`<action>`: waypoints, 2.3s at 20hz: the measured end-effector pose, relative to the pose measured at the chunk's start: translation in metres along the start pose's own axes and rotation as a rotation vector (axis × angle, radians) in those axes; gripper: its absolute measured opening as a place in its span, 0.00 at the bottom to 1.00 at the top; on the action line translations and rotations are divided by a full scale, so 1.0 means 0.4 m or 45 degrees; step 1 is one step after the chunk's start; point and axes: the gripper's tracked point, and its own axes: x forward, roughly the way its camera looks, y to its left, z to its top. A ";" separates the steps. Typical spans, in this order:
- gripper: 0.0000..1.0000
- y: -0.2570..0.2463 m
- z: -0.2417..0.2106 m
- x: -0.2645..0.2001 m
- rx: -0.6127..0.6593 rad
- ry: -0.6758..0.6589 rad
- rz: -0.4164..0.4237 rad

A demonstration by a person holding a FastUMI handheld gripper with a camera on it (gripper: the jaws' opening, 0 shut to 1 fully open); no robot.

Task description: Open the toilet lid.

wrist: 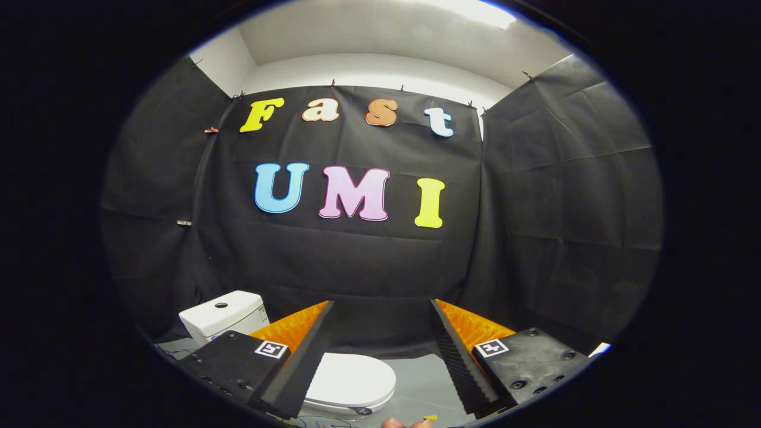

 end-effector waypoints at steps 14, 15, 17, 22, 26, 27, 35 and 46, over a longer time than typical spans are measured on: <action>0.98 -0.017 -0.262 0.085 -0.009 0.054 -0.003; 0.98 -0.017 -0.294 0.090 -0.008 0.068 0.005; 0.98 -0.016 -0.357 0.103 -0.009 0.097 0.021; 0.98 -0.007 -0.492 0.114 0.025 0.157 0.077; 0.99 0.007 -0.598 0.126 0.094 0.216 0.132; 0.99 0.008 -0.625 0.132 0.121 0.241 0.139; 0.99 -0.045 -0.879 0.140 0.466 0.517 0.153; 0.99 -0.029 -1.201 0.137 1.101 0.988 0.189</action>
